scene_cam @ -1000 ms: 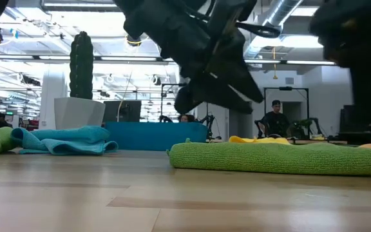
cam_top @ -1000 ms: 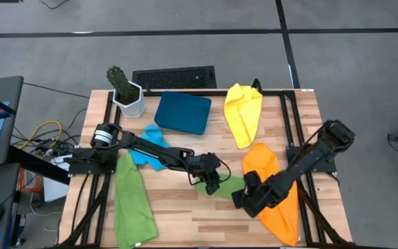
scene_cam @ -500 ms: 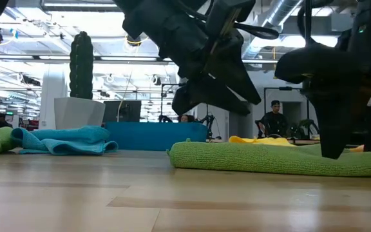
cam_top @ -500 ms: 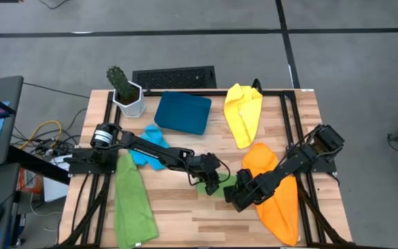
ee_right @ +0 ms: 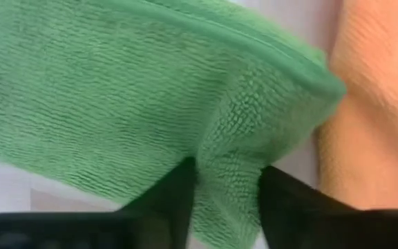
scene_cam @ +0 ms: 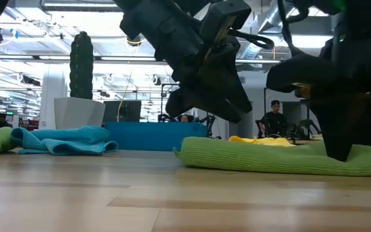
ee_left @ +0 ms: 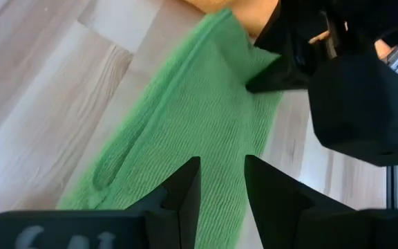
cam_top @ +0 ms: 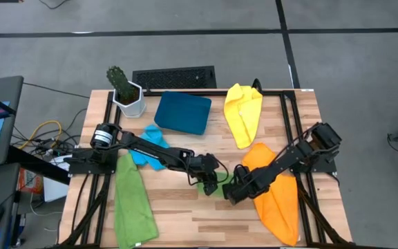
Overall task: Fold microfiber towels
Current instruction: Put the right green towel into the blue bin
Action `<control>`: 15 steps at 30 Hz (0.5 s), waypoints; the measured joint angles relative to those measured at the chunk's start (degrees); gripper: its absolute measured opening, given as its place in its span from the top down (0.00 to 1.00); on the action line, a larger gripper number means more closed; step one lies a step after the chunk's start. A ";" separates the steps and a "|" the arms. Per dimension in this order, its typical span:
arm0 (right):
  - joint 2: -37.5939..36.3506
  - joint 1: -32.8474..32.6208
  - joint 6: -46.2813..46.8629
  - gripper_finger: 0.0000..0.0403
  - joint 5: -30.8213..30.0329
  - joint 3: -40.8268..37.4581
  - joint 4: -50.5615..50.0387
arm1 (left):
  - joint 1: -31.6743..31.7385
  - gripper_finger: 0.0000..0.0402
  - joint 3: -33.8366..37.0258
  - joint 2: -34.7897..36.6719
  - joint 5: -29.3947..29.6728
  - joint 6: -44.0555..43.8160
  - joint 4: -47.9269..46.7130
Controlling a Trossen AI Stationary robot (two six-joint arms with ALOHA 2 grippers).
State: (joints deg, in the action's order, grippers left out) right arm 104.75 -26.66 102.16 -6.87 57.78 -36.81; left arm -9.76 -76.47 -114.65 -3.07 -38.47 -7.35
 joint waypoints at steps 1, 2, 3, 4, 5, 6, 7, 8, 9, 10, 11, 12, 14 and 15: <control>0.00 0.27 -1.28 0.71 -0.10 -0.02 0.30 | 0.00 0.74 0.00 0.00 -0.94 -0.21 -0.17; 0.03 0.48 -2.42 0.77 -0.39 -0.03 0.56 | 0.00 0.74 0.00 0.08 -2.27 -0.56 -0.31; 0.07 0.63 -3.79 0.82 -0.82 -0.03 0.88 | 0.02 0.74 0.00 0.32 -3.91 -0.72 -0.96; 0.07 0.76 -5.02 0.87 -1.23 -0.02 1.19 | 0.14 0.74 0.00 0.69 -5.69 -1.03 -1.73; 0.03 0.92 -6.14 0.91 -1.66 0.00 1.52 | 0.17 0.74 0.00 1.18 -7.59 -1.19 -2.46; -0.17 1.10 -7.31 0.94 -2.25 -0.03 2.04 | 0.17 0.74 0.00 1.90 -9.26 -1.25 -4.07; -0.37 1.43 -8.67 0.95 -2.59 -0.09 2.49 | 0.17 0.74 0.00 2.79 -10.75 -1.30 -5.84; -0.71 1.79 -9.62 0.95 -2.65 -0.09 2.65 | 0.17 0.74 0.00 3.92 -11.62 -1.34 -7.71; -1.37 2.20 -10.30 0.95 -2.69 -0.12 2.80 | 0.17 0.74 0.00 5.21 -12.15 -1.40 -9.90; -2.06 2.64 -11.12 0.94 -3.22 -0.31 2.20 | 0.17 0.74 0.00 6.78 -12.42 -1.40 -11.62; -2.69 3.39 -12.32 0.94 -3.58 -0.49 1.54 | 0.16 0.74 0.00 8.63 -12.41 -1.40 -13.68; -3.53 4.27 -13.41 0.94 -3.60 -0.55 1.43 | 0.11 0.74 0.00 10.58 -12.33 -1.42 -15.86; -6.18 6.15 -16.31 0.94 -3.72 -0.40 1.56 | 0.09 0.74 0.00 15.21 -11.27 -1.61 -18.81; -7.55 7.21 -18.02 0.94 -3.63 -0.35 1.88 | 0.01 0.74 0.00 17.64 -10.18 -1.78 -20.38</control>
State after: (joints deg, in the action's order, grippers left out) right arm 97.20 -19.45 84.15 -10.50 57.43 -34.93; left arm -9.74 -76.47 -97.01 -13.25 -40.25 -27.73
